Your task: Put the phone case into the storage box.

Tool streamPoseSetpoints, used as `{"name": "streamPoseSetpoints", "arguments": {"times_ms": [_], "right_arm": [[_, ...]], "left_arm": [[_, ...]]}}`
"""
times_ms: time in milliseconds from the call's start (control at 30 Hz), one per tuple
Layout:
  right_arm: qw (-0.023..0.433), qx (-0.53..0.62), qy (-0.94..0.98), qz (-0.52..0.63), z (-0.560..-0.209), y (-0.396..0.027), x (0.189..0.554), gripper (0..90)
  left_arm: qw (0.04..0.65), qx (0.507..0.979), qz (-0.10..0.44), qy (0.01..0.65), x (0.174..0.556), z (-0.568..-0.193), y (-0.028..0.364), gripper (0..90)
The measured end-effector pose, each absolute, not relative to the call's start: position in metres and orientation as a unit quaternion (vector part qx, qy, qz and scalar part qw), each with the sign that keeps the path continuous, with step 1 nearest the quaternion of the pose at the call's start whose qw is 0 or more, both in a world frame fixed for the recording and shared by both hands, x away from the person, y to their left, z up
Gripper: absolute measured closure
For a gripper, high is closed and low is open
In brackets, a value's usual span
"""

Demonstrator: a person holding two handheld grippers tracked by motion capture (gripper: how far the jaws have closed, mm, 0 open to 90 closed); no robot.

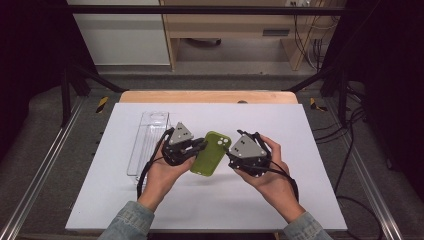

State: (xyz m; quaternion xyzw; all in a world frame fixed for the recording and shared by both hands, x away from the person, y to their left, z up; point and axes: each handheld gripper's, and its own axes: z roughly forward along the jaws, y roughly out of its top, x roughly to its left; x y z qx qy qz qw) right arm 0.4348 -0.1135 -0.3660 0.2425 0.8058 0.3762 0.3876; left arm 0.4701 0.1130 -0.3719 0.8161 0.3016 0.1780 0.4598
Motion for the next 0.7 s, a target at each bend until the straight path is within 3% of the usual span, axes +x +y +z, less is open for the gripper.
{"name": "streamPoseSetpoints", "arguments": {"times_ms": [333,700], "right_arm": [[0.341,0.275,0.779,0.449,-0.375,-0.134,0.432,26.5],[0.338,0.319,0.742,0.483,-0.397,-0.159,0.434,16.3]], "left_arm": [[0.467,0.81,0.183,0.304,0.469,-0.374,0.118,80.0],[0.471,0.808,0.188,0.3,0.468,-0.375,0.122,80.0]]}}
